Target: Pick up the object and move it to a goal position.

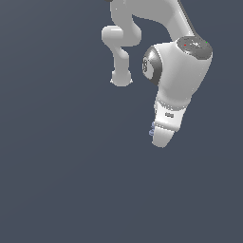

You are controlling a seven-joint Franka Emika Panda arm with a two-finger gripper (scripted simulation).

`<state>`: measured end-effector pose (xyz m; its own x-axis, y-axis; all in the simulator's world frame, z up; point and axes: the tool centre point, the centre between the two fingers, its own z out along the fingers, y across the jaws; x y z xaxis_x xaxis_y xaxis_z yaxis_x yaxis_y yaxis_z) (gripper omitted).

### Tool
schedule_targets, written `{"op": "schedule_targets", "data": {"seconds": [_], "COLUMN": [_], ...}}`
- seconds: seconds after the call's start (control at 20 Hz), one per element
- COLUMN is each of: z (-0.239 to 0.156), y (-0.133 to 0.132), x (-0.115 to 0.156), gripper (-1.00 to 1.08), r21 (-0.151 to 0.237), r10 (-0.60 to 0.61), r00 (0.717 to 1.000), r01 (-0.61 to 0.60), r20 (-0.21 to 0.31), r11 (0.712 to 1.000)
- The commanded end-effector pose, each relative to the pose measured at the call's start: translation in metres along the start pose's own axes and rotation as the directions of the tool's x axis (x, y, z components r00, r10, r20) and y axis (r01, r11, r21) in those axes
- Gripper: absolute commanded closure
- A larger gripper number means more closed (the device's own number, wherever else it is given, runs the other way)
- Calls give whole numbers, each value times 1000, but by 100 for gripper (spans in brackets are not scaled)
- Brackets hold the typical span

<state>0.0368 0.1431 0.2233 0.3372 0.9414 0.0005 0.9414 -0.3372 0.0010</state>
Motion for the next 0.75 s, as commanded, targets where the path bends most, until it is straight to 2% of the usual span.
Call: {"op": "schedule_targets", "data": {"seconds": [0.0, 0.35, 0.7], "z": [-24, -68, -81], "y": [-2, -4, -4], "x": [4, 12, 15], "gripper": [108, 108, 108], "r21": [1, 1, 1], "r10": [0, 1, 2], "r00": [1000, 1000, 1000], "r01": [0, -1, -2], "r20": [0, 0, 0], "r11": [1000, 1000, 1000]}}
